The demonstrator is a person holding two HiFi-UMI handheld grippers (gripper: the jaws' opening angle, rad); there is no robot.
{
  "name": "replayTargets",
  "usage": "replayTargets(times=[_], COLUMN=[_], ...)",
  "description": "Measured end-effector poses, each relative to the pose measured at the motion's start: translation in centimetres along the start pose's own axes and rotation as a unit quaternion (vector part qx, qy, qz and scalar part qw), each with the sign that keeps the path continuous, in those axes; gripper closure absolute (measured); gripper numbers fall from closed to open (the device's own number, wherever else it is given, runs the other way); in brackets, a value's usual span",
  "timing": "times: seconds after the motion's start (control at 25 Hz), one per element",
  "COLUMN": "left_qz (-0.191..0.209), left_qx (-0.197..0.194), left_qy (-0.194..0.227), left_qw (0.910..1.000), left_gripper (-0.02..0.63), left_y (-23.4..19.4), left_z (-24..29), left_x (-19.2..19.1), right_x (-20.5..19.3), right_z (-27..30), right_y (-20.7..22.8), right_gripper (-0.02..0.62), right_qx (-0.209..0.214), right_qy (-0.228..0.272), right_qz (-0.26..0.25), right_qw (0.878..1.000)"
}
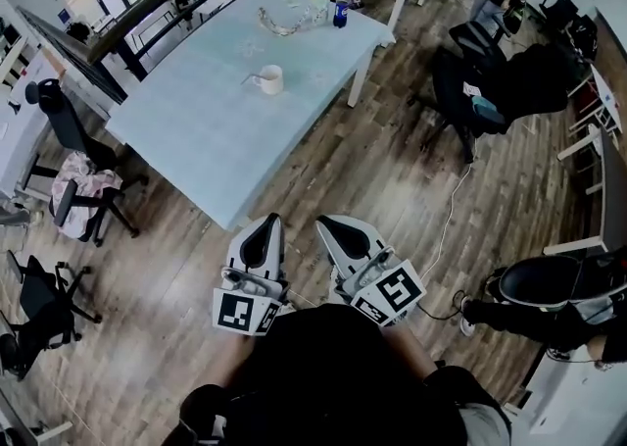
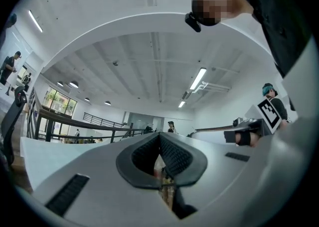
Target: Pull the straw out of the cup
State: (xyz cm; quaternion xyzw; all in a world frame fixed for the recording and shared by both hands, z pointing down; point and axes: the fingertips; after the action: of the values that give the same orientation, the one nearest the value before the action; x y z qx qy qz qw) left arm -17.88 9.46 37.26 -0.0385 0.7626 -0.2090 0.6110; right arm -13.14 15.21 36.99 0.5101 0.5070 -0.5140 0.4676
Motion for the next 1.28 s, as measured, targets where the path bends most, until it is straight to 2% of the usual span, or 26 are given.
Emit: replayTargets(times=[0.36, 0.72, 1.0, 1.28], left_qz=[0.013, 0.018, 0.031, 0.016], left_qx=[0.053, 0.114, 0.129, 0.161], left_qy=[0.014, 0.049, 0.057, 0.062], left_qw=[0.9984, 0.9921, 0.9894, 0.9848], left_gripper=[0.592, 0.592, 0.592, 0.592], left_y=[-0.5, 0.0, 0.2, -2.6], left_z=[9.6, 17.5, 20.5, 22.9], left_x=[-1.0, -1.6, -2.6, -3.5], right_x=[-0.3, -0.1, -0.6, -1.4], right_z=[2.6, 3.7, 4.2, 4.8], right_y=[10.0, 19.0, 22.5, 25.1], right_gripper=[0.588, 0.587, 0.588, 0.587], right_qx=[0.054, 0.109, 0.119, 0.128], right_qy=[0.000, 0.015, 0.020, 0.005], right_qz=[0.004, 0.006, 0.015, 0.003], right_qw=[0.999, 0.994, 0.993, 0.992])
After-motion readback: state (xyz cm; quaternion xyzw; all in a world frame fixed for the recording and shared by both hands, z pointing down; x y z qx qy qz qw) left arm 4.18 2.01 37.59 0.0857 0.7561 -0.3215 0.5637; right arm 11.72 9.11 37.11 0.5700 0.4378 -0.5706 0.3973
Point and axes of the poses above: the fingertips, and each gripper's own axes: z forward along the fingers, y to its right, x out of its top, and after that the axes turned 13 degrees about -z, right-handed
